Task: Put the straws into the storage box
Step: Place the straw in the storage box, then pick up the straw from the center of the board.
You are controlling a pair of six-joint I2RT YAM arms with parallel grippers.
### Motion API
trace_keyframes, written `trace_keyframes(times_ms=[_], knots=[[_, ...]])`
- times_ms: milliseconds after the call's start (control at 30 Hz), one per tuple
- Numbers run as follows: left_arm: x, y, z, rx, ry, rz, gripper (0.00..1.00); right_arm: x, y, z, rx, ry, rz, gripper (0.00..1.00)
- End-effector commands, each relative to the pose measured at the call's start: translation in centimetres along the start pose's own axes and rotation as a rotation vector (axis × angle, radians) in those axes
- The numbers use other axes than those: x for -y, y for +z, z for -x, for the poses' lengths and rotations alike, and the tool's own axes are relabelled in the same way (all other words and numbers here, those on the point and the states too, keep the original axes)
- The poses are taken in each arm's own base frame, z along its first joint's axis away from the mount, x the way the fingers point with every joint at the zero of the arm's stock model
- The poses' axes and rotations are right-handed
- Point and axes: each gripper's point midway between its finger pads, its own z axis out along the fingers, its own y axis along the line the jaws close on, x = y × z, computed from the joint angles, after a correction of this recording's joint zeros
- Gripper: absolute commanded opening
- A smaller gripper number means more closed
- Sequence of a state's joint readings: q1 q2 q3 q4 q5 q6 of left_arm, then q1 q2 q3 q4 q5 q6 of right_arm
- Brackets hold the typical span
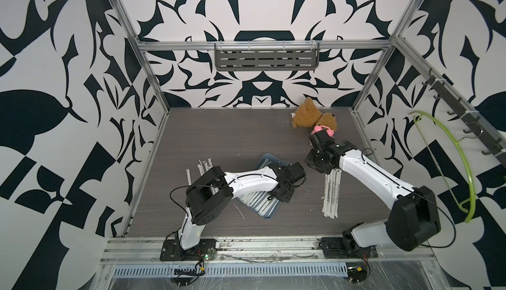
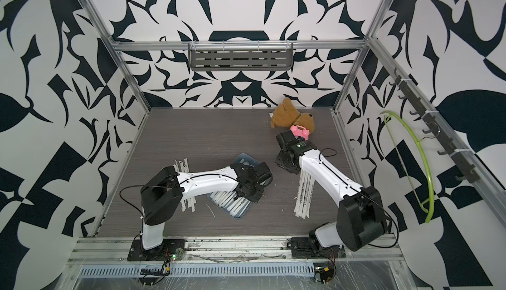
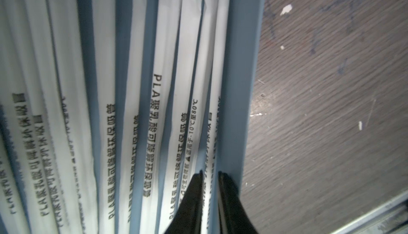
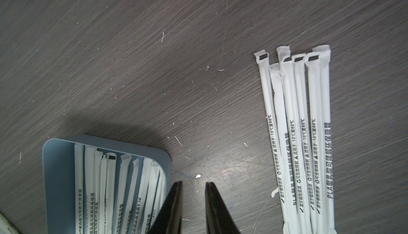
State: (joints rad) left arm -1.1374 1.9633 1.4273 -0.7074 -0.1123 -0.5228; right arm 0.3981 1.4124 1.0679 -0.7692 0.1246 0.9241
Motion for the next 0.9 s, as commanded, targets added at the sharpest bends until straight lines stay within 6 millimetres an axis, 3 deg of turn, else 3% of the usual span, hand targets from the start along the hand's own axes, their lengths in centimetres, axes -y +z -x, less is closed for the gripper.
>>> trace_keyframes(times_ms=[0,133,300,433,533,667,867], knots=[[-0.1,-1.3,0.6,0.011,0.017,0.017,0.2,0.3,-1.0,0.5,0.032,-0.008,0.005,0.24],[0.0,-2.3,1.3,0.034,0.025,0.018,0.2,1.2,-1.5,0.6,0.041,-0.04,-0.026,0.24],[-1.5,-6.8,3.6,0.15,0.026,0.044,0.23,5.6,-1.5,-0.8,-0.03,-0.09,-0.075,0.25],[-6.1,-11.0,6.3,0.315,-0.079,0.088,0.42,9.0,-1.6,-3.1,-0.162,-0.177,-0.122,0.25],[-10.9,-13.4,6.7,0.425,-0.155,0.17,0.59,10.5,-1.9,-4.2,-0.204,-0.216,-0.164,0.25],[-17.4,-14.9,4.8,0.473,-0.312,0.225,0.62,11.0,-1.2,-3.7,-0.226,-0.187,-0.187,0.24],[-22.7,-14.4,0.2,0.477,-0.516,0.204,0.65,11.7,2.3,-3.8,-0.303,-0.101,-0.158,0.18]])
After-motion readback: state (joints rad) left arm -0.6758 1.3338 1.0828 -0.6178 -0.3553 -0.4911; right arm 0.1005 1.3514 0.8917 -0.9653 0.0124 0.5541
